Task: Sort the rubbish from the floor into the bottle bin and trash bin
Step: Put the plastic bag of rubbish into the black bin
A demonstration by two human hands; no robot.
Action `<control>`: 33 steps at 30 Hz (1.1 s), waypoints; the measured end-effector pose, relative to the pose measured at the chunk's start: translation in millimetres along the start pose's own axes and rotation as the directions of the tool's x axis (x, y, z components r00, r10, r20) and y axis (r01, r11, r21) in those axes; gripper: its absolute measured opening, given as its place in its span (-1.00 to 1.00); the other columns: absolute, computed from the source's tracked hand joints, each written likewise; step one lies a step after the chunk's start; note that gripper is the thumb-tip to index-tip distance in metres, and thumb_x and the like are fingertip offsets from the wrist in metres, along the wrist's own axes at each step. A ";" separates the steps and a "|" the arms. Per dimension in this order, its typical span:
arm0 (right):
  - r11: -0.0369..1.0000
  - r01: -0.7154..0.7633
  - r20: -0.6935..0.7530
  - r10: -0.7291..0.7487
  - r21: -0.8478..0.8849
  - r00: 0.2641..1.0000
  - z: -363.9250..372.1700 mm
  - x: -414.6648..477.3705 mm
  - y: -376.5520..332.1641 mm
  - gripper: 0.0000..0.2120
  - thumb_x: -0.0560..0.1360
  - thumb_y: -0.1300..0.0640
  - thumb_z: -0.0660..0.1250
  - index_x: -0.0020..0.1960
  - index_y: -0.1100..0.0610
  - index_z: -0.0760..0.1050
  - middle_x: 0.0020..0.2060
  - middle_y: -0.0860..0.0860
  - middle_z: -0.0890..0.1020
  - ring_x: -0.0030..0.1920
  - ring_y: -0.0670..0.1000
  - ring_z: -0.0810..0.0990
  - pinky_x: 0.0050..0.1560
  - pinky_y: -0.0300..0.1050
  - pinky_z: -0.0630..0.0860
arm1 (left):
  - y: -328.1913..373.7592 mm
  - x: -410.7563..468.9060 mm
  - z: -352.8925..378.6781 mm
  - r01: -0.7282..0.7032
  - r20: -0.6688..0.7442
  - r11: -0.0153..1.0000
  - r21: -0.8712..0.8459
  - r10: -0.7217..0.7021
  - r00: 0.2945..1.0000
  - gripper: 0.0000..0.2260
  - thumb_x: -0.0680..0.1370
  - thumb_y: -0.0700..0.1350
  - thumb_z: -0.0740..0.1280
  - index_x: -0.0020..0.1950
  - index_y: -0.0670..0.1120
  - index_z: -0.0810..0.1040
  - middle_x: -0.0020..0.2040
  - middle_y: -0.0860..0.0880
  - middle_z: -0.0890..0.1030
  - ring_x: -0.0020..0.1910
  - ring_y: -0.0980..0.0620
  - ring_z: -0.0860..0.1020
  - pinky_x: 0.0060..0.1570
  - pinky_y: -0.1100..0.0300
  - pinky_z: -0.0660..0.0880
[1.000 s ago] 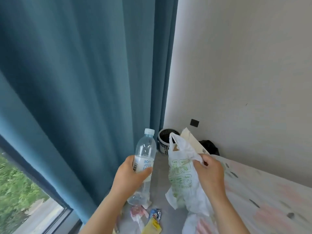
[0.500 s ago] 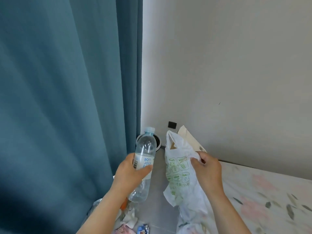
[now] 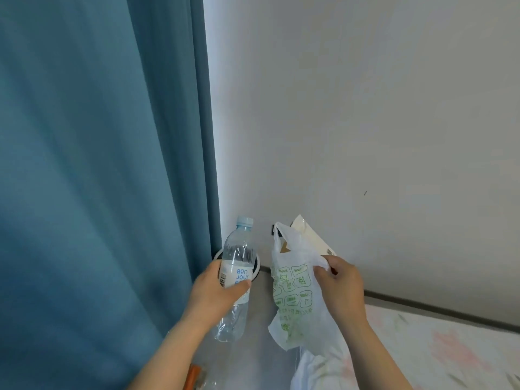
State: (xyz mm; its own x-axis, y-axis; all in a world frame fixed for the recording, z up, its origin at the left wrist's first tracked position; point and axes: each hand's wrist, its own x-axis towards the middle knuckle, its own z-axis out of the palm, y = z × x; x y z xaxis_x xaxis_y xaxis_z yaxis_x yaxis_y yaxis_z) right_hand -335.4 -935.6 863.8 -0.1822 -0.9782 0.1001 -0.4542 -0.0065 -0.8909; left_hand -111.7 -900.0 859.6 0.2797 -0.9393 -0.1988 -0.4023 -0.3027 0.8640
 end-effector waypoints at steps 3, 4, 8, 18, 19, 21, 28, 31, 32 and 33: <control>0.999 0.032 0.006 -0.032 -0.023 0.999 -5.1 41.1 1.7 -0.89 0.42 0.30 0.25 -0.27 0.31 0.49 -0.47 0.01 0.33 -0.43 -0.05 0.21 -0.39 -0.16 0.17 | 16.0 28.2 13.6 0.005 -0.042 1.000 -0.003 -0.005 0.999 -0.65 0.37 -0.01 0.51 0.09 0.06 0.48 -0.04 0.09 0.61 -0.07 0.10 0.59 -0.16 0.22 0.52; 0.999 0.038 0.007 -0.038 -0.024 0.999 -5.9 53.3 2.4 -0.89 0.42 0.30 0.25 -0.27 0.30 0.49 -0.47 0.01 0.34 -0.42 -0.05 0.21 -0.38 -0.16 0.18 | 18.8 37.0 17.3 0.008 -0.056 1.000 -0.005 -0.008 0.998 -0.66 0.37 -0.01 0.51 0.07 0.06 0.48 -0.04 0.08 0.61 -0.07 0.10 0.59 -0.15 0.21 0.52; 0.999 0.024 0.032 -0.023 -0.039 0.999 -4.7 82.8 9.1 -0.89 0.42 0.29 0.25 -0.25 0.28 0.51 -0.45 0.09 0.41 -0.40 -0.03 0.27 -0.36 -0.14 0.22 | 19.1 62.8 26.8 0.051 -0.066 0.999 0.012 -0.050 0.997 -0.65 0.35 0.01 0.52 0.05 0.06 0.48 -0.04 0.08 0.61 -0.07 0.10 0.59 -0.10 0.15 0.55; 0.997 -0.042 0.079 0.048 -0.071 0.996 27.4 145.4 25.9 -0.88 0.43 0.25 0.27 -0.23 0.19 0.58 -0.33 0.18 0.59 -0.38 -0.02 0.39 -0.34 -0.14 0.32 | 12.1 137.6 36.0 0.092 -0.099 0.995 0.029 -0.089 0.991 -0.63 0.36 -0.02 0.52 0.09 0.01 0.46 -0.03 0.05 0.60 -0.10 0.09 0.57 -0.29 0.29 0.42; 0.997 -0.050 0.084 0.055 -0.066 0.995 32.3 153.1 25.9 -0.86 0.43 0.26 0.28 -0.23 0.15 0.59 -0.35 0.12 0.60 -0.37 -0.02 0.42 -0.33 -0.14 0.35 | 11.2 148.5 36.2 0.098 -0.097 0.995 0.027 -0.095 0.991 -0.63 0.37 -0.03 0.51 0.09 0.00 0.46 -0.03 0.05 0.60 -0.10 0.09 0.57 -0.31 0.31 0.41; 0.996 -0.067 0.092 0.071 -0.056 0.993 43.0 170.3 25.6 -0.83 0.44 0.25 0.29 -0.25 0.08 0.60 -0.36 0.07 0.61 -0.36 -0.02 0.46 -0.32 -0.14 0.39 | 9.3 173.0 36.6 0.109 -0.092 0.994 0.016 -0.107 0.990 -0.62 0.36 -0.03 0.52 0.09 -0.02 0.46 -0.02 0.03 0.59 -0.09 0.07 0.57 -0.29 0.28 0.42; 0.986 -0.099 0.132 0.117 -0.134 0.984 98.3 243.2 37.6 -0.87 0.42 0.25 0.30 -0.30 0.18 0.53 -0.47 0.08 0.42 -0.39 -0.03 0.32 -0.38 -0.14 0.26 | -7.8 269.1 36.2 0.177 -0.103 0.984 -0.027 -0.178 0.979 -0.59 0.34 -0.07 0.53 0.09 -0.05 0.45 -0.01 0.01 0.58 -0.11 0.04 0.56 -0.31 0.30 0.40; 0.979 -0.123 0.146 0.148 -0.164 0.978 128.1 275.1 43.7 -0.86 0.42 0.24 0.29 -0.32 0.15 0.51 -0.49 0.08 0.41 -0.41 0.03 0.31 -0.38 -0.14 0.29 | -19.6 314.0 31.7 0.209 -0.092 0.978 -0.012 -0.210 0.973 -0.57 0.33 -0.06 0.54 0.10 -0.06 0.44 0.00 -0.01 0.58 -0.11 0.02 0.55 -0.32 0.28 0.37; 0.977 -0.134 0.151 0.160 -0.169 0.975 136.1 283.9 46.4 -0.85 0.42 0.24 0.30 -0.30 0.11 0.55 -0.46 0.11 0.50 -0.41 0.09 0.38 -0.36 -0.13 0.35 | -22.9 327.7 30.4 0.220 -0.087 0.976 0.003 -0.219 0.972 -0.56 0.32 -0.06 0.54 0.10 -0.06 0.44 0.01 -0.01 0.58 -0.10 0.01 0.55 -0.31 0.26 0.37; 0.974 -0.145 0.151 0.172 -0.173 0.974 143.6 292.3 49.9 -0.85 0.43 0.23 0.30 -0.28 0.07 0.58 -0.41 0.11 0.57 -0.37 0.13 0.46 -0.34 -0.12 0.40 | -26.5 341.1 29.5 0.228 -0.081 0.974 0.014 -0.226 0.971 -0.55 0.32 -0.07 0.54 0.11 -0.07 0.43 0.02 -0.02 0.57 -0.08 0.00 0.55 -0.30 0.24 0.37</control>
State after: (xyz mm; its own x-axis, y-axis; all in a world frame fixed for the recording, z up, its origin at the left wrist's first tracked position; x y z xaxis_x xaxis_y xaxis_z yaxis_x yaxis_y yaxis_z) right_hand -286.1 -1251.7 785.0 -0.1241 -0.9847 -0.1224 -0.5668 0.1715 -0.8058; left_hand -31.4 -1217.2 755.2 0.4329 -0.8305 -0.3506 -0.3406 -0.5108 0.7894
